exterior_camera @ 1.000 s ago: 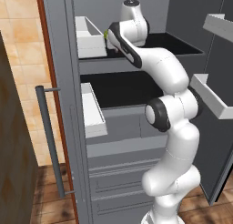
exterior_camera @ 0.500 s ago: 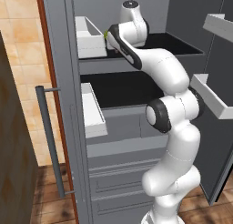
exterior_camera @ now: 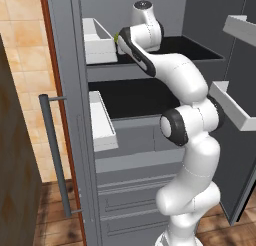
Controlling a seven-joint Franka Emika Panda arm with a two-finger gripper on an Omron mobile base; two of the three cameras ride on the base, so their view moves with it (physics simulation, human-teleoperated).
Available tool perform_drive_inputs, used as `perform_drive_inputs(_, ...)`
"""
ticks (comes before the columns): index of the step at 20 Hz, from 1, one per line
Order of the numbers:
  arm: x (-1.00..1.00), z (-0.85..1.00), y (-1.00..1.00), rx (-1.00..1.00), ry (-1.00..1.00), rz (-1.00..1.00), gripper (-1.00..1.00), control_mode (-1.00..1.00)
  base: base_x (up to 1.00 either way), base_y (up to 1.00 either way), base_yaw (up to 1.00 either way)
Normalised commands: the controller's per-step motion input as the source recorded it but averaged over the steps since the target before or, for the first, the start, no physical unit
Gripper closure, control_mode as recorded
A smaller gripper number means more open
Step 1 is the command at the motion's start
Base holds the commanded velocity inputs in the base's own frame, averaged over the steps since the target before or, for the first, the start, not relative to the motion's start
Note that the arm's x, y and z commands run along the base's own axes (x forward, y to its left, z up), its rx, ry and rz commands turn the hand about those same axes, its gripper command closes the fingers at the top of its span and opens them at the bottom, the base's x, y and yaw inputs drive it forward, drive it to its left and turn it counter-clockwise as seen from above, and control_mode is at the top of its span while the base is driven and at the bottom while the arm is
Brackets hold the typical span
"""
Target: Take the chicken drumstick from the fridge and place it on the digital scale on the counter by the fridge. Wait a few seconds for a reading, then move it to the plate on the dining counter.
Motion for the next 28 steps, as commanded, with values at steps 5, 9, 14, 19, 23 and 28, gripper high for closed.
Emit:
perform_drive_inputs(5,0.00,0.00,0.00,0.00,0.01,-0.03,1.00,-1.00,0.00,0.00,0.00)
perform_drive_inputs(9,0.00,0.00,0.00,0.00,0.04,0.00,1.00,-1.00,0.00,0.00,0.00)
perform_drive_inputs(14,-0.11,-0.04,-0.09,0.00,0.01,0.00,1.00,-1.00,0.00,0.00,0.00)
perform_drive_inputs(19,-0.52,-0.15,-0.27,0.02,-0.04,0.00,1.00,-1.00,0.00,0.00,0.00)
perform_drive_inputs(23,-0.59,-0.23,-0.24,0.04,-0.07,0.00,1.00,-1.00,0.00,0.00,0.00)
perform_drive_inputs(28,-0.64,-0.10,-0.18,0.04,-0.08,0.00,1.00,-1.00,0.00,0.00,0.00)
